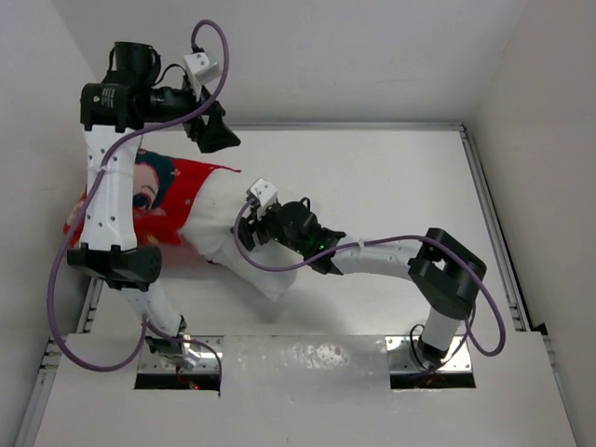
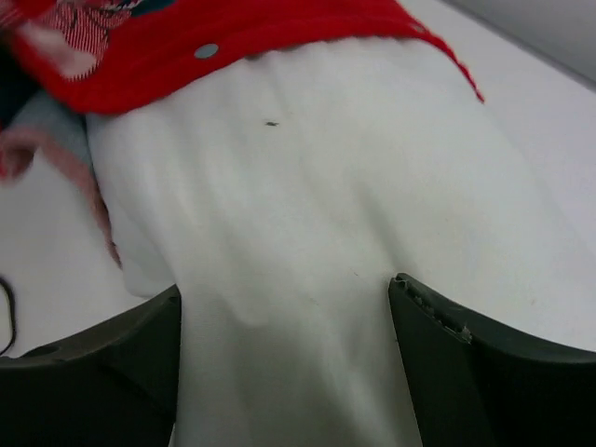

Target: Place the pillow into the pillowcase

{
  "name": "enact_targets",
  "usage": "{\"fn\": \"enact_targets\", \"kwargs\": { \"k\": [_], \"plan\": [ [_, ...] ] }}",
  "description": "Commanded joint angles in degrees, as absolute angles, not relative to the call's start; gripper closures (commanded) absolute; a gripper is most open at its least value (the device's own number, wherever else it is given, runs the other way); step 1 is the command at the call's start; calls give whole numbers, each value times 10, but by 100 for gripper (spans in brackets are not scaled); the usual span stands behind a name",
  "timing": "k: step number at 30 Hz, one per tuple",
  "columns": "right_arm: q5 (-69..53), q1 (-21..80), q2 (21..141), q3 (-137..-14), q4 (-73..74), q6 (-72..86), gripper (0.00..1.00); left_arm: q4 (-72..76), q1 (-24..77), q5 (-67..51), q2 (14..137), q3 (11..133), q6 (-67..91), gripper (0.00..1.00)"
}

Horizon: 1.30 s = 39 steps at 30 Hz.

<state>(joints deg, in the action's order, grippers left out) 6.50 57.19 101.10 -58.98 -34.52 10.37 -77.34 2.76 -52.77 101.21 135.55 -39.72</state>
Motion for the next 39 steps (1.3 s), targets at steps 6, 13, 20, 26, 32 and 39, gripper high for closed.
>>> {"fn": "enact_targets", "kwargs": {
  "k": [6, 13, 20, 26, 32, 39],
  "plan": [
    [12, 563, 945, -586, -275, 85, 8, -755, 22, -244, 1005, 1251, -330, 10],
    [3, 516, 921, -621, -221, 99, 1, -704, 20, -111, 1000, 1079, -317, 24],
    [36, 468, 989, -671, -149, 133, 1, -610, 20, -60, 1025, 1014, -278, 75],
    [-17, 468, 1080, -714, -111, 154, 4, -607, 20, -79, 1023, 1014, -285, 100],
    [-127, 487, 1132, -750, -105, 181, 88, -620, 21, -242, 1018, 1100, -322, 100],
    [-110, 504, 1028, -706, -273, 225, 100, -655, 47, -543, 1034, 1216, -355, 100]
  ]
}}
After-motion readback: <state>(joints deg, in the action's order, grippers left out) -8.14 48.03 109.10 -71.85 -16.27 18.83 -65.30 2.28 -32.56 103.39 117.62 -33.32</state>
